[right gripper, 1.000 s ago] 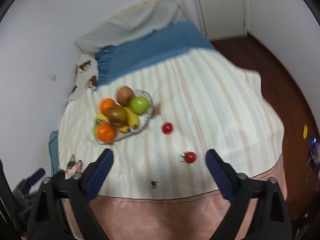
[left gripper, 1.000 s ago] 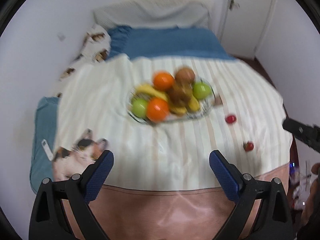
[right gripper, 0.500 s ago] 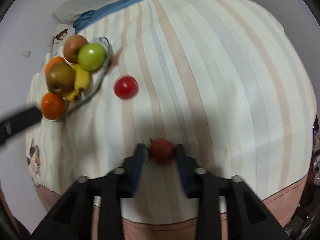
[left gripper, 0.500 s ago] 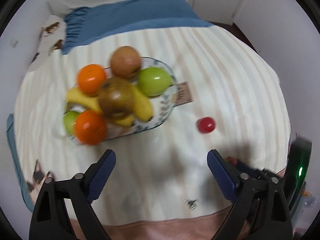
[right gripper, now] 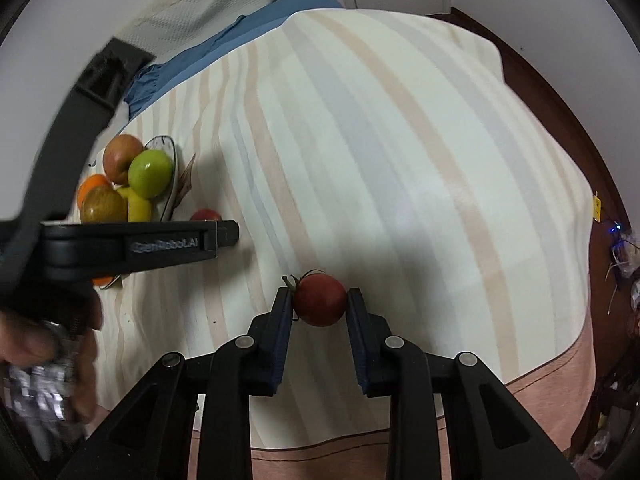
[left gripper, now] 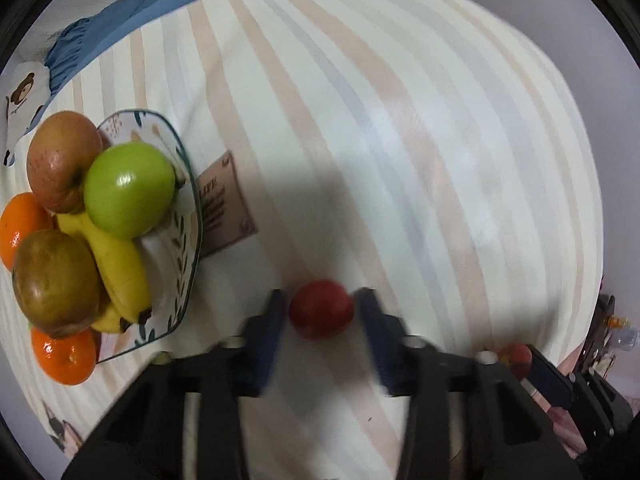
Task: Organize fruits
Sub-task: 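Grasp a cherry tomato with the right tool, then place the cherry tomato on the plate beside the green apple and release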
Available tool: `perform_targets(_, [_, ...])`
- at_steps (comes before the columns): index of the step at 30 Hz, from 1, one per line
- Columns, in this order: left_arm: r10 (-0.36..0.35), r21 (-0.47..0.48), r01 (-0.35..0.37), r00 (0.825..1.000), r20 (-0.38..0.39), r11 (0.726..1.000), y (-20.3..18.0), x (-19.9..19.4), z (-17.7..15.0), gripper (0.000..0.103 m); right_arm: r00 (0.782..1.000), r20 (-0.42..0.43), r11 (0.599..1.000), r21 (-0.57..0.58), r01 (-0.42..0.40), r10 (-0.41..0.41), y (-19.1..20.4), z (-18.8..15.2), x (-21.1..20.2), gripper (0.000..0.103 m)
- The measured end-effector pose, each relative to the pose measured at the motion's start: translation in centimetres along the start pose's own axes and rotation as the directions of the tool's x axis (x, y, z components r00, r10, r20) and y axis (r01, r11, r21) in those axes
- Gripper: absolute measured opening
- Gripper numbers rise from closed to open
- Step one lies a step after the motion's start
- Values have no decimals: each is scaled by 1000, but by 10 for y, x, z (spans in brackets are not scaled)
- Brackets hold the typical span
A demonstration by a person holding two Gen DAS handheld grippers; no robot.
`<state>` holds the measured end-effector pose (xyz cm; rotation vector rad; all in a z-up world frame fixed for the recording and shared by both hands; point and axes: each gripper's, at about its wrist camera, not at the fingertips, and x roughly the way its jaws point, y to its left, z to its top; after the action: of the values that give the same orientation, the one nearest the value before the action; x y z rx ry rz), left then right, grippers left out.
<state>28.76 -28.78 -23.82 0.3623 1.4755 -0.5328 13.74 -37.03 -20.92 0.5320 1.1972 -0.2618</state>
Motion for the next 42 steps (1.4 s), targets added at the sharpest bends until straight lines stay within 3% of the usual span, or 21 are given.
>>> perform_targets(8, [-26, -41, 32, 991, 128, 999, 23, -47, -18, 26, 999, 26, 999, -43, -19, 20, 15, 13, -13, 29])
perform_targets(12, [-46, -128, 75, 975, 219, 989, 71, -101, -49, 26, 996, 27, 990, -113, -82, 86, 51, 18, -13, 29])
perform_targets(15, [-16, -202, 68, 968, 251, 977, 120, -129, -64, 26, 991, 12, 977, -170, -129, 133, 86, 27, 0, 29])
perform_targets(20, [58, -311, 17, 971, 231, 950, 200, -139, -67, 27, 988, -18, 959, -242, -150, 151, 136, 48, 35, 29])
perform_targets(24, [46, -371, 22, 983, 175, 928, 247, -115, -54, 27, 992, -32, 949, -288, -126, 122, 171, 66, 61, 29])
perform_targets(30, [20, -408, 26, 994, 106, 913, 274, -78, -38, 27, 995, -61, 941, -325, -92, 77, 197, 83, 92, 29])
perform_targets(36, [12, -413, 6, 999, 41, 911, 280, -55, -31, 28, 993, -104, 943, -321, -92, 61, 200, 86, 106, 31])
perform_targets(39, [34, -414, -12, 998, 45, 910, 276, -56, -31, 38, 991, -113, 950, -296, -99, 68, 199, 88, 109, 50])
perform_targets(41, [66, -409, -37, 996, 56, 912, 273, -59, -32, 52, 993, -102, 956, -281, -87, 61, 200, 88, 104, 83])
perform_targets(42, [77, -407, -45, 995, 61, 912, 272, -62, -33, 69, 995, -92, 958, -276, -73, 49, 201, 90, 100, 87])
